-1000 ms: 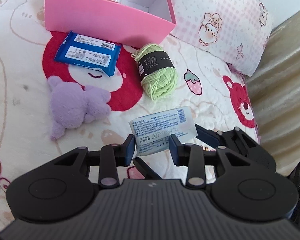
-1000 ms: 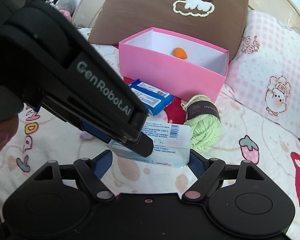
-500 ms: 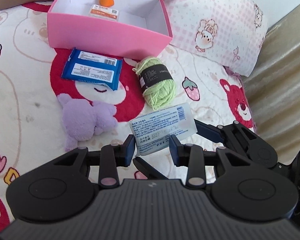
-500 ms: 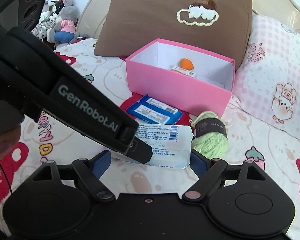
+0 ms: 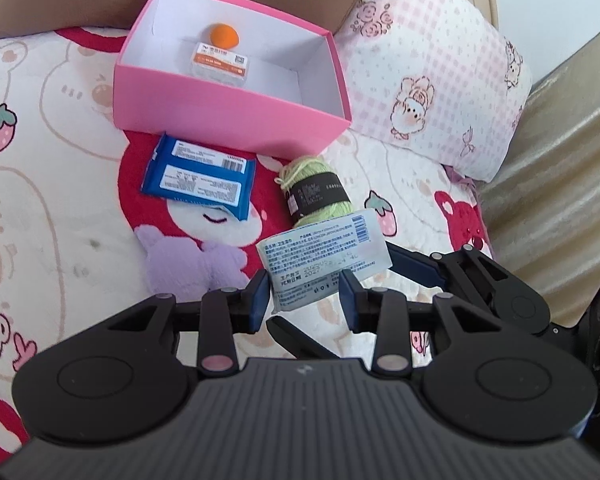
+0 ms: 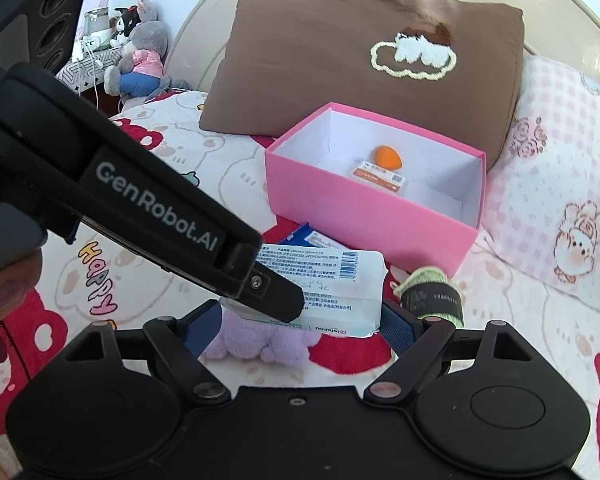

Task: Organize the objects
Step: 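Lift the white-blue packet with the left gripper toward the pink box, then carry the white-blue packet over the pink box and lower it inside, then open the left gripper to release the packet inside the pink box, then withdraw the left gripper up out of the box and open it wide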

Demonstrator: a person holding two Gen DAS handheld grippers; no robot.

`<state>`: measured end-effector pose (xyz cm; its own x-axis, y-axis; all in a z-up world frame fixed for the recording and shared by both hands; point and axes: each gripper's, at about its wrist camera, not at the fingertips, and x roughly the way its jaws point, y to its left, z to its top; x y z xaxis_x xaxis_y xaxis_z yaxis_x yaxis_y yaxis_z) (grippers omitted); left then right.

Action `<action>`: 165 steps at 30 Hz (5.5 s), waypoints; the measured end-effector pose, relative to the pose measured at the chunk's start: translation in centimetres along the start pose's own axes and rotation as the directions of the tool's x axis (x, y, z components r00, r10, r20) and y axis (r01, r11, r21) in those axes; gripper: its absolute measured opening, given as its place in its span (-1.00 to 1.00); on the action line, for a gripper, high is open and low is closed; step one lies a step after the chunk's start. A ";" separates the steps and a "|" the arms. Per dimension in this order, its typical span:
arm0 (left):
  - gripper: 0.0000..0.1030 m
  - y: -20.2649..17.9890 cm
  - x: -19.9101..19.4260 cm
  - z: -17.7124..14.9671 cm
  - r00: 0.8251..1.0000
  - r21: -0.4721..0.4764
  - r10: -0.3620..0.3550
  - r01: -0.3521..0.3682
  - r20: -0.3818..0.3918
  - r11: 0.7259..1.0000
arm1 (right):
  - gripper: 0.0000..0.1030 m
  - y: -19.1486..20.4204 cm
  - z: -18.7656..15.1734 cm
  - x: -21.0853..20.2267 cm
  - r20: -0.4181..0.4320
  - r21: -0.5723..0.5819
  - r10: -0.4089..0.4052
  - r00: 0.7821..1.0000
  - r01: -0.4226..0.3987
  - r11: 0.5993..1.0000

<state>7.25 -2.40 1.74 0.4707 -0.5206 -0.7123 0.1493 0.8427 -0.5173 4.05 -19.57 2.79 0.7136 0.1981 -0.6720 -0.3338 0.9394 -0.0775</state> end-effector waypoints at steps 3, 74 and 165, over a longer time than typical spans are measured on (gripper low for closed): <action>-0.32 0.4 -0.4 0.5 1.000 -0.004 -0.003 0.003 0.009 1.000 | 0.71 0.3 0.6 0.3 0.006 -0.006 -0.002 1.000 0.002 1.000; -0.26 4.4 8.1 18.2 0.995 -0.090 0.070 -0.063 0.072 0.994 | 0.63 -10.7 14.3 15.7 -0.081 0.089 0.141 0.987 -0.134 0.987; 0.11 2.3 0.4 15.4 0.963 0.154 0.270 -0.269 0.012 0.951 | 0.38 -9.7 11.2 3.8 -0.001 0.141 0.020 1.000 -0.019 0.990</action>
<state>21.19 1.42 7.62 0.5040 -0.2717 -0.8199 0.1494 0.9624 -0.2271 16.87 -24.85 9.22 0.7062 0.2162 -0.6742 -0.2573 0.9655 0.0401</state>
